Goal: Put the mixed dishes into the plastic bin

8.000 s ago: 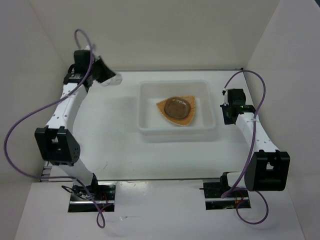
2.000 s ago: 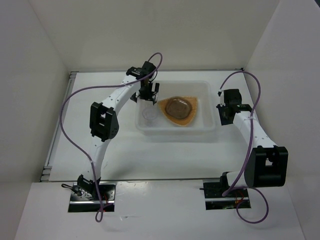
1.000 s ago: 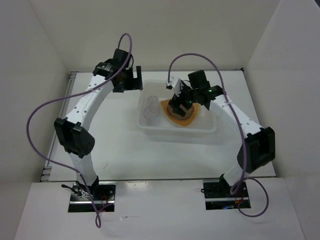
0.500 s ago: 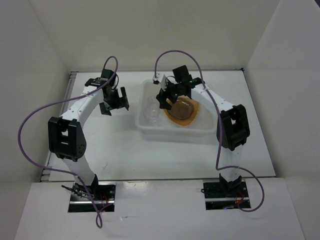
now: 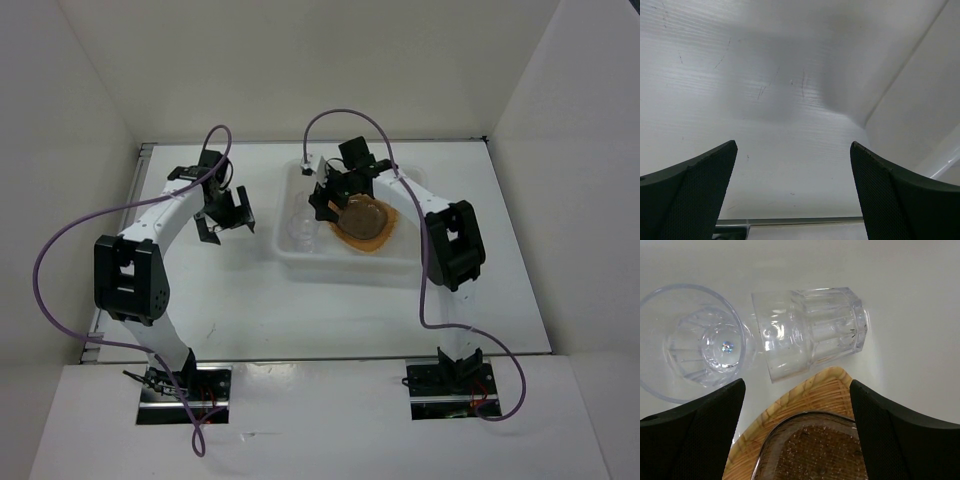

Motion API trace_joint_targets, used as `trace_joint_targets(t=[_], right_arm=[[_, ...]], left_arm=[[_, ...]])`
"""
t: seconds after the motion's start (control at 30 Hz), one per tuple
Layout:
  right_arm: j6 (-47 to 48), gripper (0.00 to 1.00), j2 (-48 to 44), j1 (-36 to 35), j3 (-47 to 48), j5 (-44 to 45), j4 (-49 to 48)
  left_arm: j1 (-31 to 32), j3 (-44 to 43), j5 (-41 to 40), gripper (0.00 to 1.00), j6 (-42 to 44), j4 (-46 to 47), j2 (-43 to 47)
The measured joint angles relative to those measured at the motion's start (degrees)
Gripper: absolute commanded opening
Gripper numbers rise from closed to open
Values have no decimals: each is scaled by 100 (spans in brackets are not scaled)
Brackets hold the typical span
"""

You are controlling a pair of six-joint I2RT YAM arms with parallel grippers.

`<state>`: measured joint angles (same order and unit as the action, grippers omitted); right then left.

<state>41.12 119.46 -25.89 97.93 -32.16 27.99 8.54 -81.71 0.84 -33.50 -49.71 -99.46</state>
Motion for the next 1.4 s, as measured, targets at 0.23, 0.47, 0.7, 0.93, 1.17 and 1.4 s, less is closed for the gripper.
trace_joint_targets(t=[0.23,0.47,0.7,0.93,1.17,1.4], right_arm=[[192,90,245,0,0,-24,-15],[125,85,297,28,0,-74,-212],[-627,78,297,11,-50,-13,-918],[-1082,78,299,-129,-472,321,-1517],[-1294,57,299,-313,-750,861,-2039],[-1574,31,299,-380,-807,1620,-2520]], left_arm=[[0,87,11,100,-149,37,0],[0,221,50,100,-293,4,0],[0,223,87,100,-297,-155,0],[0,216,96,100,-286,-396,0],[0,184,96,100,-273,-483,2],[0,184,96,100,-247,-549,13]])
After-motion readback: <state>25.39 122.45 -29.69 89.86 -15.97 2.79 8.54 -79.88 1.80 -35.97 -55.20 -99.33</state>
